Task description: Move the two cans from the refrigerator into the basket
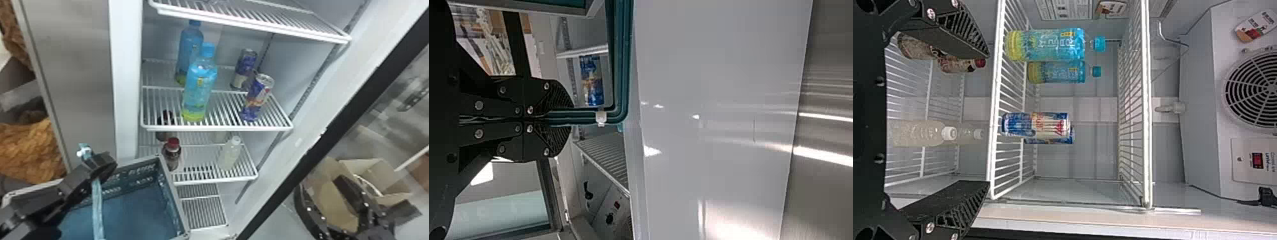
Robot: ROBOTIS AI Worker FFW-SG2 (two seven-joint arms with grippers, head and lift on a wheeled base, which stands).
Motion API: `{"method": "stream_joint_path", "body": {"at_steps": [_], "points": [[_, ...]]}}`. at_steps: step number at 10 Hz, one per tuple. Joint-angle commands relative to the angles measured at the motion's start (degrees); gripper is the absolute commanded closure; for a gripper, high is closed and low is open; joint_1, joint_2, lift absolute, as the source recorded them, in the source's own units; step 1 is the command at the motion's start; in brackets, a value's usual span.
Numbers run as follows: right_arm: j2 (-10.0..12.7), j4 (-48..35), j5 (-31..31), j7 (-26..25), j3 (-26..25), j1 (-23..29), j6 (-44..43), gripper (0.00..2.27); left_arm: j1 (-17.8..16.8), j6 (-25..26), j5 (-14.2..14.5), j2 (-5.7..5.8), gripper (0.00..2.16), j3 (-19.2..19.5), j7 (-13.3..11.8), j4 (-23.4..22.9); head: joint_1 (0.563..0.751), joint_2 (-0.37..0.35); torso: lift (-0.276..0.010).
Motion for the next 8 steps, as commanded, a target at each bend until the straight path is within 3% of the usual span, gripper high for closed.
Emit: {"method": "stream_joint_path", "body": {"at_steps": [1,8], "points": [[0.1,0.3,-0.2,0.0,0.0,-0.4,0.0,0.14,0.1,0.0,0.0,-0.07,1.20,0.0,0.0,0.0,0.695,-0.350,-0.035],[0.1,2.0,-0.3,-0.1,0.9,-2.9,0.0,0.14,0.3,0.0,0.1,-0.16,1.20,0.1,0.0,0.0,0.695,-0.350,-0.035]]}}
